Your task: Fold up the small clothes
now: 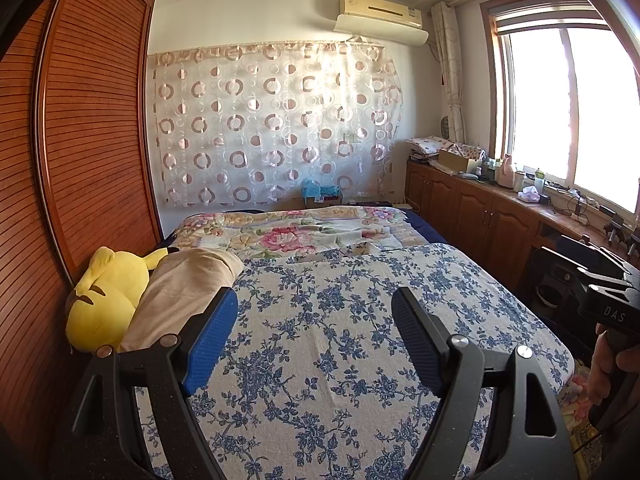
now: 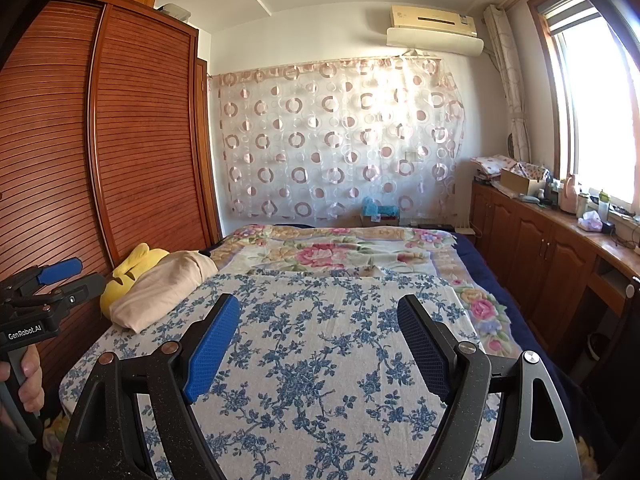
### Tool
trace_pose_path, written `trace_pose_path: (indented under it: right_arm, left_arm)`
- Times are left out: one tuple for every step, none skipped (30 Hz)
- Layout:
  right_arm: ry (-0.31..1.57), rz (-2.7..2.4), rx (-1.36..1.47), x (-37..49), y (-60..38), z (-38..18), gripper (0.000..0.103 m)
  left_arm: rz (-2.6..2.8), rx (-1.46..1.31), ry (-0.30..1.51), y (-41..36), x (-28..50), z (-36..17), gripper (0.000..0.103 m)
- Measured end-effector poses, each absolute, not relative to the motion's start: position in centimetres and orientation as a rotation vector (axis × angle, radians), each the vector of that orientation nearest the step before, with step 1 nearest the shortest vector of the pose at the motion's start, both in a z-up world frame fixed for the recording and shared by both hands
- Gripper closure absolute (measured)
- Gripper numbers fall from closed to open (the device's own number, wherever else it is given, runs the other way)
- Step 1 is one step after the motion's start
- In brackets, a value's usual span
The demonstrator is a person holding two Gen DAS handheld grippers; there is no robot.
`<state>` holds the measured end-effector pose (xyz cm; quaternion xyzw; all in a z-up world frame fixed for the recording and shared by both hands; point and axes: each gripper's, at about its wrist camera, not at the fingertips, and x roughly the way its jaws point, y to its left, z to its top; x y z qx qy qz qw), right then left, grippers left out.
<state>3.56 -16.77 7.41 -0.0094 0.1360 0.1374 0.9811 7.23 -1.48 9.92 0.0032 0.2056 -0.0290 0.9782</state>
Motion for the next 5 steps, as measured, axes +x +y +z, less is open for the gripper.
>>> trace_pose_path:
  right_arm:
    - [0.273,0.276,-0.019,3.63,-16.8,7.46,0.02]
    - [0.272,0.277,-0.019,3.57,-16.78,7.39,0.02]
    - [0.272,0.277,-0.018,3.65,-16.8,7.44,0.02]
    - [0.271,0.277,-0.018,3.64,-16.84,7.42,0.02]
    - [0.271,0.277,-0.019,3.56,-16.83,7.34,0.02]
  left_arm:
    - [-0.059,0.007,0.415,-1.37,7.25,9.82,0.023]
    - [-0.059,0.008,0.415,-1.49,7.22,9.88,0.023]
    - [-0.058,0.009,0.415,-1.4,7.23,9.84,0.023]
    - [-0.058,0.008,0.414,-1.36,7.24,9.81,0.023]
    - [-0.059,0.008,0.415,-1.35,7.24,9.8,0.023]
